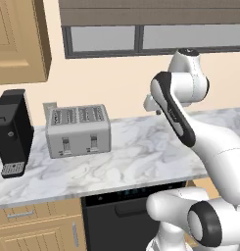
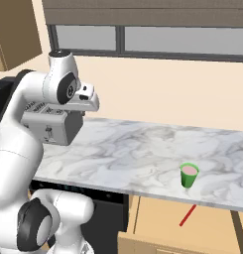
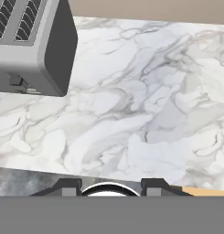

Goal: Pick up the straw from the right drawer and put it inside the smoothie cup.

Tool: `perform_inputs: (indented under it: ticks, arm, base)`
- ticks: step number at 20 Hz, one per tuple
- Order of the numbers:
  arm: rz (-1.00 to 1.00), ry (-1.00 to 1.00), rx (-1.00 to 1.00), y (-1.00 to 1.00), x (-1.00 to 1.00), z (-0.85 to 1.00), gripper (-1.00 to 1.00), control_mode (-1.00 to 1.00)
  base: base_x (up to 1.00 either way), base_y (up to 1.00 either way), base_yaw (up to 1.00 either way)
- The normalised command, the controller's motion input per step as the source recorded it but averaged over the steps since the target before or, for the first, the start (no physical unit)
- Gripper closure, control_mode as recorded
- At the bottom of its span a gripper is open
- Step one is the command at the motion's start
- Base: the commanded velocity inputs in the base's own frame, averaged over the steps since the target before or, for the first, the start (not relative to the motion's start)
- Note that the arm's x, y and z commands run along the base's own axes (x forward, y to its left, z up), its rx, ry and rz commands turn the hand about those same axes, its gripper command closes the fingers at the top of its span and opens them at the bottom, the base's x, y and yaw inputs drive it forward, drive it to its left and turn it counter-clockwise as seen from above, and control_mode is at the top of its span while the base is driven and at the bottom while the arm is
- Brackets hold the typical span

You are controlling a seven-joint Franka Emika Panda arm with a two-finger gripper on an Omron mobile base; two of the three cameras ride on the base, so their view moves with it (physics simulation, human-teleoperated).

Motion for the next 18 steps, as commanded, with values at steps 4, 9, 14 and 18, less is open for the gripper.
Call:
perform_inputs:
  ticks: [4,9,14,18]
  arm:
    - [-0.01,0.0,0.0,-0.06,-0.29,-0.02,-1.0,-1.0]
    - [0.0,0.0,0.0,0.0,-0.59,-0.32,-1.0,-1.0]
    - [0.0,0.0,-0.02,0.09,-0.38,-0.41,-1.0,-1.0]
    - [0.0,0.01,-0.01,0.09,-0.17,-0.33,-1.0,-1.0]
  base:
    - [0.0,0.0,0.0]
    - [0.0,0.0,0.0]
    - [0.0,0.0,0.0]
    - [0.0,0.0,0.0]
